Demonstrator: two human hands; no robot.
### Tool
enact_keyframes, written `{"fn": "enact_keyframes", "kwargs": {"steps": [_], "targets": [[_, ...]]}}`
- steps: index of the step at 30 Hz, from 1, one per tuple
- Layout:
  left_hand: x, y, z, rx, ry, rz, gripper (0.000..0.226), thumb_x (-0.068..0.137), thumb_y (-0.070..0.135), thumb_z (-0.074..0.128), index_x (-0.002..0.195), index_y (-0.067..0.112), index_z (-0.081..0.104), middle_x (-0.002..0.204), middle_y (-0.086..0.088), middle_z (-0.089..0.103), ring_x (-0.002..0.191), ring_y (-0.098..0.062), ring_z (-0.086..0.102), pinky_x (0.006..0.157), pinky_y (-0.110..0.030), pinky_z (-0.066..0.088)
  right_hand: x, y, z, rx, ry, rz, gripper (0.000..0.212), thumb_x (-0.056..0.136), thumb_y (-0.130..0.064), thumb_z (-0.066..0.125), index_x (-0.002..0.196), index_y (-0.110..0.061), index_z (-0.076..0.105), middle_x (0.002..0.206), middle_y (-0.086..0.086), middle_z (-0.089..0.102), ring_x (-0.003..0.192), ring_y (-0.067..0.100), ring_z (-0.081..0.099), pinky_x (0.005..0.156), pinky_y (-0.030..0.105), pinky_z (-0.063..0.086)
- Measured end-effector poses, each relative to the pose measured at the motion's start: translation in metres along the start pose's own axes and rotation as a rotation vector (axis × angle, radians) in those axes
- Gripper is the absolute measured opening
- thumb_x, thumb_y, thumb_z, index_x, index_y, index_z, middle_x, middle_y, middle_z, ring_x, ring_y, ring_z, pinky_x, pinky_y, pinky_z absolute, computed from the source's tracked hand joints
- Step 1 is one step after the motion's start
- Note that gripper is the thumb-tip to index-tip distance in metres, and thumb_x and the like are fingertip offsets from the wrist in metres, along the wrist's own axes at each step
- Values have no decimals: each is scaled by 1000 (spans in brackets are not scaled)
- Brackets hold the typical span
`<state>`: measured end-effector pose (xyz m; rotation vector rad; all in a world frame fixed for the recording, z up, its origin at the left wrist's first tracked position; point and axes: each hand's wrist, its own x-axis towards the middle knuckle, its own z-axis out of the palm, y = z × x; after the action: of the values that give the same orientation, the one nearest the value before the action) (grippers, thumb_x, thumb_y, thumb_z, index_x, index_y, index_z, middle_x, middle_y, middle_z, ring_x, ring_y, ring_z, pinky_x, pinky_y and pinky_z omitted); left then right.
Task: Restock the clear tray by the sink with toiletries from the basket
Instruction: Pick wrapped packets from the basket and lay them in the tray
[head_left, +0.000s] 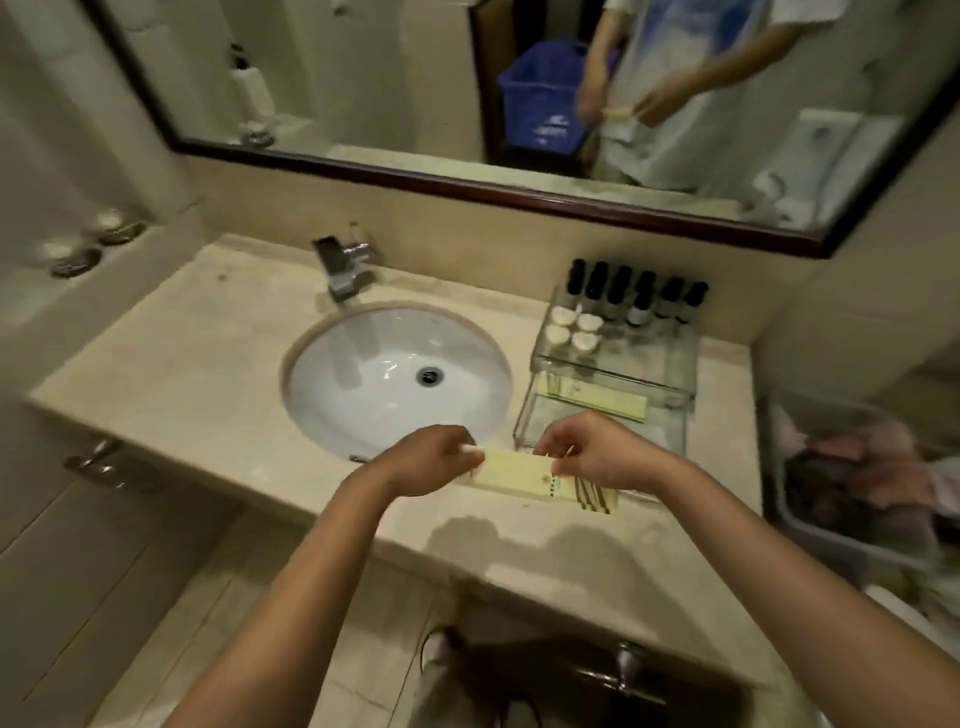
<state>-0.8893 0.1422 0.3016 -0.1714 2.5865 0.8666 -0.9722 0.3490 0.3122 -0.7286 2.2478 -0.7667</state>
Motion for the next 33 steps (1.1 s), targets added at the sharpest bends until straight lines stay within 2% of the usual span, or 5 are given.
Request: {"fn": "enact_keyframes", "kwargs": {"steps": [5, 12, 19, 24, 33], "targets": [[69, 16, -1, -218, -192, 109, 16, 93, 26, 55, 78, 23, 59, 74, 6, 54, 71, -10, 50, 67, -22, 38, -5, 39, -24, 172, 145, 190, 17, 81, -9, 69, 89, -24, 68, 92, 0, 67, 85, 12, 60, 78, 25, 49], [159, 12, -22, -243, -335, 111, 8, 94, 21, 55, 91, 14, 58, 78, 9, 55, 71, -3, 51, 59, -12, 39, 16, 75, -40, 598, 317, 558, 13, 85, -3, 65, 95, -10, 64, 74, 2, 61, 63, 10, 58, 56, 20, 48], [231, 15, 3, -427, -189, -61, 18, 90, 20, 61, 101, 7, 55, 93, -9, 62, 69, -22, 59, 66, -35, 55, 79, 113, -27, 690, 719, 829, 23, 84, -5, 65, 106, -10, 59, 85, 9, 65, 63, 18, 57, 56, 30, 47], [245, 30, 41, -396, 102, -210, 34, 87, 21, 64, 115, 8, 50, 115, -14, 62, 106, -31, 59, 88, -34, 48, 108, 145, -22, 1021, 894, 969, 20, 86, 6, 57, 98, -10, 55, 101, 17, 63, 76, 23, 61, 34, 14, 44], [256, 39, 69, -93, 212, 19, 26, 89, 9, 54, 115, 9, 50, 134, -11, 38, 98, -33, 58, 81, -34, 48, 147, 188, -26, 1096, 1001, 1012, 30, 82, 10, 60, 69, -17, 57, 99, 15, 64, 83, 26, 61, 54, 21, 54]]}}
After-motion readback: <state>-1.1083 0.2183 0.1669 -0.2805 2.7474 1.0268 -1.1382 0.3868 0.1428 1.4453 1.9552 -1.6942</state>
